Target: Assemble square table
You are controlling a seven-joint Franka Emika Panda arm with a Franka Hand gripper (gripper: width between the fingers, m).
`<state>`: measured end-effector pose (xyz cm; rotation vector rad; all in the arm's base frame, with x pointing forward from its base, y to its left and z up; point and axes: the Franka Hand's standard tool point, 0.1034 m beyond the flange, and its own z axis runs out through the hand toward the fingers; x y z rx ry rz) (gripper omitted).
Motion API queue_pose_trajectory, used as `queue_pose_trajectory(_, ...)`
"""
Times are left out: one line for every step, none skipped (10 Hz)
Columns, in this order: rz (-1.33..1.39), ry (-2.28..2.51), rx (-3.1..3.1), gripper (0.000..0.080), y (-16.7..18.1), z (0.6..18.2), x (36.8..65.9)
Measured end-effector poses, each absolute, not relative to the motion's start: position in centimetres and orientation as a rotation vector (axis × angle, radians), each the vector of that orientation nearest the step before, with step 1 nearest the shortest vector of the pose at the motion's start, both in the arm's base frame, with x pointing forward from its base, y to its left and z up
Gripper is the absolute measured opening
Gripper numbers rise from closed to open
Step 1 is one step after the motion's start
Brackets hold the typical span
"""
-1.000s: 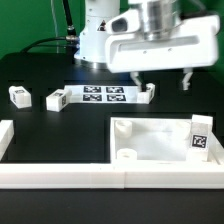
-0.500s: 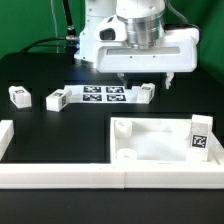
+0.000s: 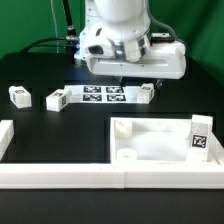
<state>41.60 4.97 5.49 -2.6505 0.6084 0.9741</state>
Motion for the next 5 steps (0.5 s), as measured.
queue_pose_trajectory(1.075,0.622,-2.578,0.0649,4.6,5.1,42.0)
queue_pose_trajectory(1.098,0.614,-2.569,0.0649,4.5,4.9,42.3)
queue_pose_trajectory(1.163,0.607,-2.532,0.0649,4.5,4.9,41.9)
queue_pose_trajectory(1.160,0.616,-2.535,0.0649,4.5,4.5,42.0)
queue_pose_trajectory(1.135,0.617,-2.557,0.0649,5.4,4.1,41.9)
